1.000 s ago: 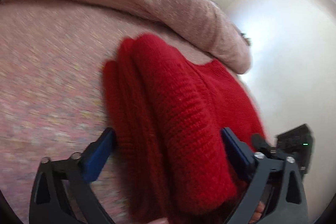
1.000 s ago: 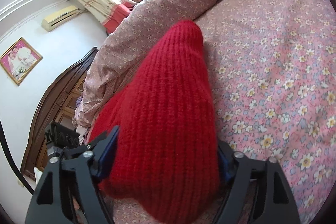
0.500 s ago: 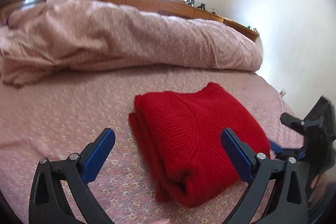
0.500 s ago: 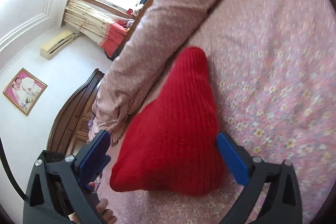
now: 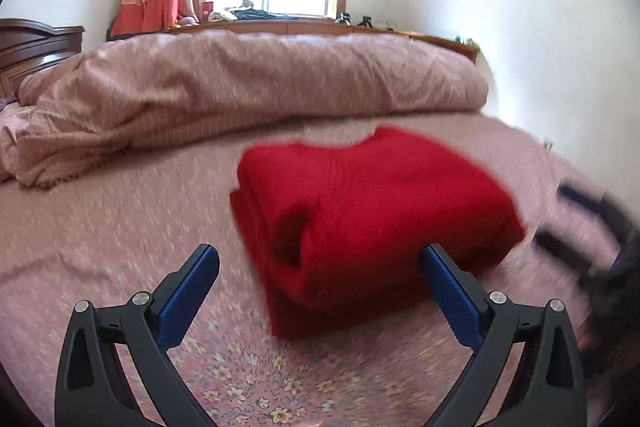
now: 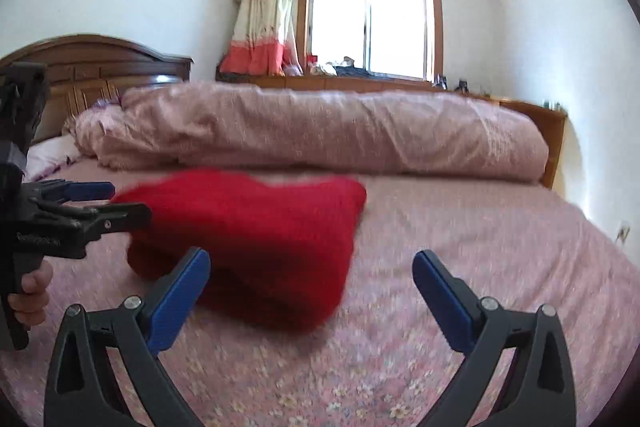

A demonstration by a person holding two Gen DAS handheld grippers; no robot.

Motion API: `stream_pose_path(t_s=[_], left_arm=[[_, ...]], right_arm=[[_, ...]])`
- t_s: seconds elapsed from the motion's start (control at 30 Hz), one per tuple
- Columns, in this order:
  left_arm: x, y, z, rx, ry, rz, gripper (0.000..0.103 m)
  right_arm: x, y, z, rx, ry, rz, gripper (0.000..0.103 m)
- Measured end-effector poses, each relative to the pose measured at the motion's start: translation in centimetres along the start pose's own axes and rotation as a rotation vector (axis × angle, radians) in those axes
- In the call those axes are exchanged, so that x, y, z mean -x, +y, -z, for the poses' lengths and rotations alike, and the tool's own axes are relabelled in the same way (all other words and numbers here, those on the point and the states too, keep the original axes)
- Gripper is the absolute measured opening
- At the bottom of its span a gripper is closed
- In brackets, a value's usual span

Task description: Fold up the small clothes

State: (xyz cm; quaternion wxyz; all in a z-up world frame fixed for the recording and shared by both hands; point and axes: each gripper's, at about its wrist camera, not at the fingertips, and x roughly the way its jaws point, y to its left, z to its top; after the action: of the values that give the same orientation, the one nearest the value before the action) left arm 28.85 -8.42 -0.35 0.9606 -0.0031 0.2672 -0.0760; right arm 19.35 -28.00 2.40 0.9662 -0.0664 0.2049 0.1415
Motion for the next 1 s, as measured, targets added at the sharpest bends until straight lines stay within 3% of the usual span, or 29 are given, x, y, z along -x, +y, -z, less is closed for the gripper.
stream_pose_path(t_s=[0.07,0.13,0.33,1.0], left_arm=[[-1.5,0.0,0.2,0.006,0.069,-0.004,0.098],[-2.0,0.1,0.2,0.020,0.080,-0.001,0.098],[-1.7,-0.2,0.3,0.007,0.065,-0.010,0.098],[-1.3,-0.6,0.6,0.004,0.058,-0.016,0.098]], right_arm=[[-0.4,0.3,-0.1,0.016,0.011,-0.017,0.103],[-1.5,1.1,0.1,0.060,0.077,0.014,0.103],[-1.0,0.6,0.3,0.045,0.046,-0.017,0.103],[-1.9,0.5,0.4,0.024,0.076,-0.022,0.103]])
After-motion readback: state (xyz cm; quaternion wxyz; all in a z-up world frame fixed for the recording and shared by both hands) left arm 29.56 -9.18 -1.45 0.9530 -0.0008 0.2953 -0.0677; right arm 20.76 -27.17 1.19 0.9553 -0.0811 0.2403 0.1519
